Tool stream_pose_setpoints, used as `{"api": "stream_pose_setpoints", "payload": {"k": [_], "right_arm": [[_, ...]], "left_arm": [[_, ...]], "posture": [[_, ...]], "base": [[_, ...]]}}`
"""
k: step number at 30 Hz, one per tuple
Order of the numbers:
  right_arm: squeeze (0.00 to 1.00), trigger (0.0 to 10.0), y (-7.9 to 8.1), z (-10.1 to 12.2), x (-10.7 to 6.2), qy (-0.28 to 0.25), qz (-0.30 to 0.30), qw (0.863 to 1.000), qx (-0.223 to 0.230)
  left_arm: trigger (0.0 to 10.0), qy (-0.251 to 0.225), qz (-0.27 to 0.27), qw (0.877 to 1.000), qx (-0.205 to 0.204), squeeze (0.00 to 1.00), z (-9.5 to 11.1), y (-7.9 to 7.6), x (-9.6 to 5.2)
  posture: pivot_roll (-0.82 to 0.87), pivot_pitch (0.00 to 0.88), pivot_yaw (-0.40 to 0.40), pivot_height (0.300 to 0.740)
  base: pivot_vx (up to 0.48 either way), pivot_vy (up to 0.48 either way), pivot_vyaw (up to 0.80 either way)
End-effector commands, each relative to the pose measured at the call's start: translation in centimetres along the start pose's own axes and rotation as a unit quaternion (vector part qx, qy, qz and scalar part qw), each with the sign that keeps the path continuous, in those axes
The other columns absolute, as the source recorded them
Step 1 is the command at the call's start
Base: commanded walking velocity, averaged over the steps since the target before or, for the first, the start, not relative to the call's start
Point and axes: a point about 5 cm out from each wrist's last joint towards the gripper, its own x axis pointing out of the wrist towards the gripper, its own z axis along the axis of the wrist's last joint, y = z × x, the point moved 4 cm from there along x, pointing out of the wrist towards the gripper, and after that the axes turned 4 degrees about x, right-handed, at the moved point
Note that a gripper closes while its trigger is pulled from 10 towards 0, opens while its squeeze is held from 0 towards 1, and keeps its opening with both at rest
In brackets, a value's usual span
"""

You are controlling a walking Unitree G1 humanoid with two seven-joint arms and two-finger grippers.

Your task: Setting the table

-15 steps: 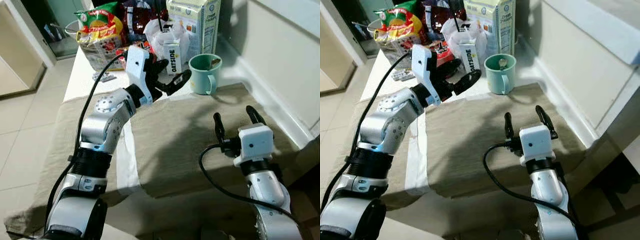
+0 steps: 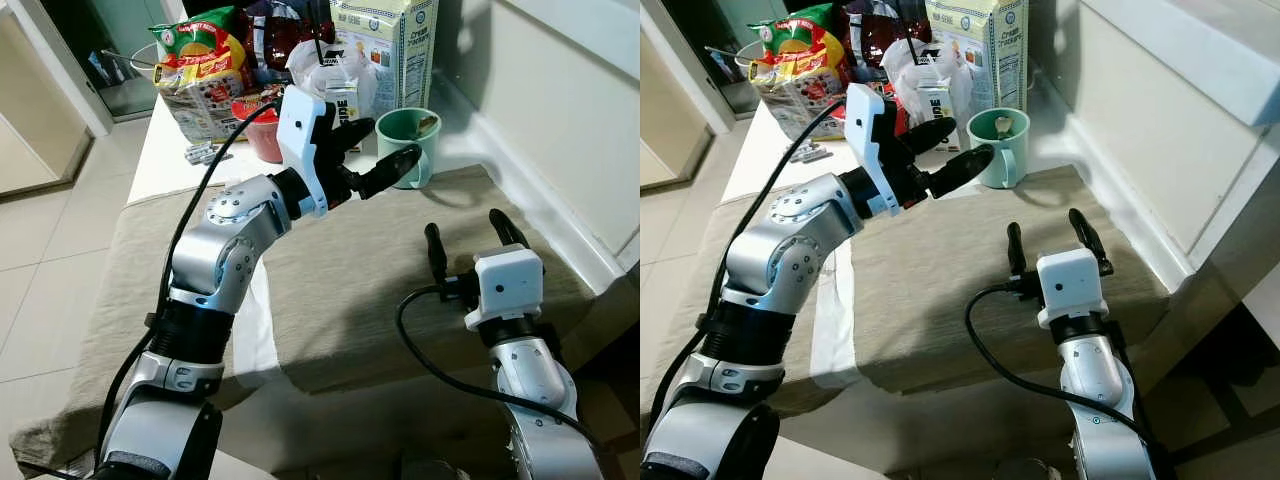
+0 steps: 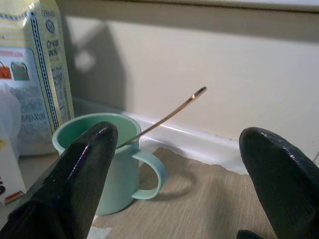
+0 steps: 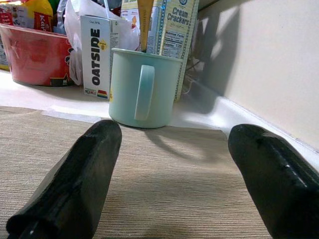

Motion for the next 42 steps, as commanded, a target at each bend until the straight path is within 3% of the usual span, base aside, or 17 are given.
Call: {"api": "stream_pose_setpoints", "payload": {"k": [1,6,23,42], "right_arm": [[0.00,10.0,0.2,-0.5,-0.1,0.010,0.004,1.000,0.003],[0.00,10.0,0.0,-0.3,-0.5,0.009,-0.001,1.000,0.000],[0.00,10.0,-0.4,-0.1,-1.6,0.021,-0.003,1.000,-0.006],[0.00,10.0,-0.6,0.0,-2.3,0.031,-0.013,0.999,-0.009]], "left_arm": [[10.0,0.001,-0.003,1.000,0.010,0.00,0.4,0.1,0.3],[10.0,-0.001,-0.013,1.000,0.018,0.00,0.3,-0.1,1.2],[10.0,0.005,0.000,1.000,0.026,0.00,-0.6,1.3,2.4],[10.0,-0.008,-0.012,0.999,0.037,0.00,0.1,1.4,4.4]], "posture": [[-0.29,0.065,0.188,0.740],[-0.31,0.077,0.191,0.740],[-0.33,0.124,0.194,0.740],[-0.36,0.141,0.206,0.740]], "base": [[0.000,0.000,0.00],[0.000,0.000,0.00],[0.000,0.000,0.00],[0.000,0.000,0.00]]}}
